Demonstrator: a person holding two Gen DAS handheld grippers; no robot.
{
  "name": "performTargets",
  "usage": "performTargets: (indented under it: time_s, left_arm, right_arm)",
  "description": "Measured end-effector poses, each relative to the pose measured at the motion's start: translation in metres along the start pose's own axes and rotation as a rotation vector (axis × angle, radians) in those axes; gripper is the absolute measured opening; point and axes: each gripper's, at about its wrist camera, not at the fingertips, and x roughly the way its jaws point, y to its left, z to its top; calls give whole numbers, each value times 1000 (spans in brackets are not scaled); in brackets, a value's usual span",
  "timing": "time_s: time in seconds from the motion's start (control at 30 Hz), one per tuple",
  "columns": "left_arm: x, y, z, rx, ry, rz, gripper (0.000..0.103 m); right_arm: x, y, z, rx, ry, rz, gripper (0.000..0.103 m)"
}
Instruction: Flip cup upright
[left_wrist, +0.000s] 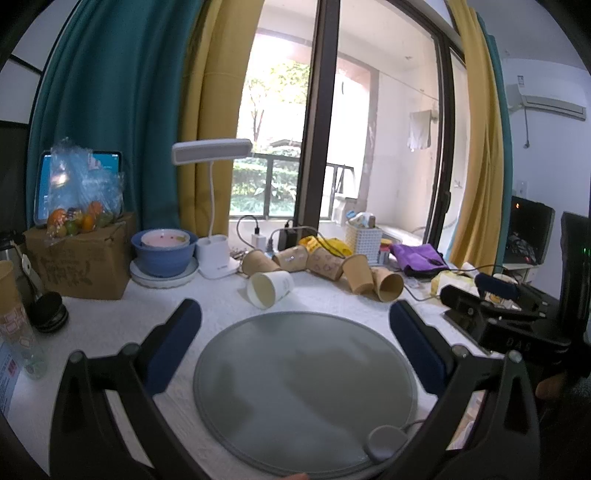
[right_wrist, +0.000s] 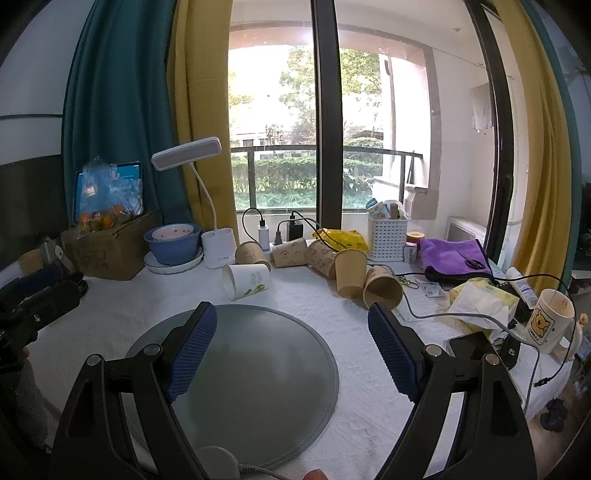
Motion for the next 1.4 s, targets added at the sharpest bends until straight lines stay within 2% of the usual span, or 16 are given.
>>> performTargets:
  time_s: [1.4]
  left_arm:
    - [-2,1,1,-13,-5,6,102]
  right_arm:
    - [4,7,5,-12,-2,21,86]
